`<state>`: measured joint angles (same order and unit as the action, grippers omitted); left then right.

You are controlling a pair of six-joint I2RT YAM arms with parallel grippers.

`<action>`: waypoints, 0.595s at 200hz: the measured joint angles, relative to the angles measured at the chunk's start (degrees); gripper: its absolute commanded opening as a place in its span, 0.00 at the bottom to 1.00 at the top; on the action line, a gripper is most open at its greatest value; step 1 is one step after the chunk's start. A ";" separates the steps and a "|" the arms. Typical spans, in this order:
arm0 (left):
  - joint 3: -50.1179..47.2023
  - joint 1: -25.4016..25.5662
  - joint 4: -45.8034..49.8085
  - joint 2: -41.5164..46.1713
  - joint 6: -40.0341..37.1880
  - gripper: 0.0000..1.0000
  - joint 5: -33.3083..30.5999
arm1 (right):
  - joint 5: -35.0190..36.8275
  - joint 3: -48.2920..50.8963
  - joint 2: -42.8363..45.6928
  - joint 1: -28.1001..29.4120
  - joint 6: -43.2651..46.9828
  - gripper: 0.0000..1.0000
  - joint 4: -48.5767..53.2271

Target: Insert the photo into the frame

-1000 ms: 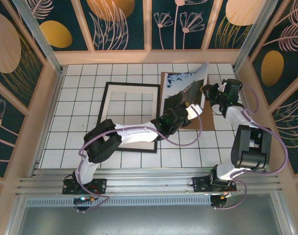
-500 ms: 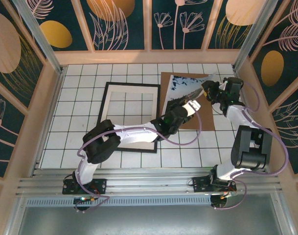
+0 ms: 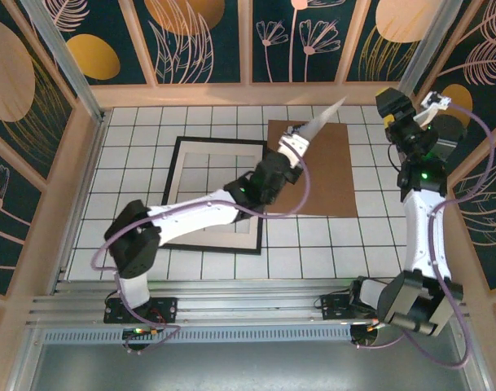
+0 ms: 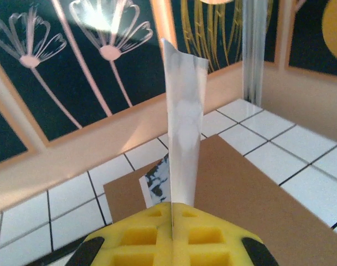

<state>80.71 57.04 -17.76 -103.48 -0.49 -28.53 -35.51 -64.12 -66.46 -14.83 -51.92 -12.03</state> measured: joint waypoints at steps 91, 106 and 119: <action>-27.52 -21.94 -0.24 26.97 46.45 0.00 22.16 | 2.51 3.56 -5.11 8.55 8.17 0.88 0.72; -33.73 -24.02 -1.22 28.87 53.66 0.00 23.26 | 2.51 3.80 -7.82 10.19 8.61 0.88 1.25; -38.01 -24.92 -1.55 30.29 58.80 0.00 23.12 | 2.54 3.80 -9.88 11.93 9.40 0.88 2.01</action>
<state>42.70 32.12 -19.31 -73.19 58.30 -5.41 -32.97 -60.31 -76.34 -2.90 -42.52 -10.02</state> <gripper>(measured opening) 0.065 0.879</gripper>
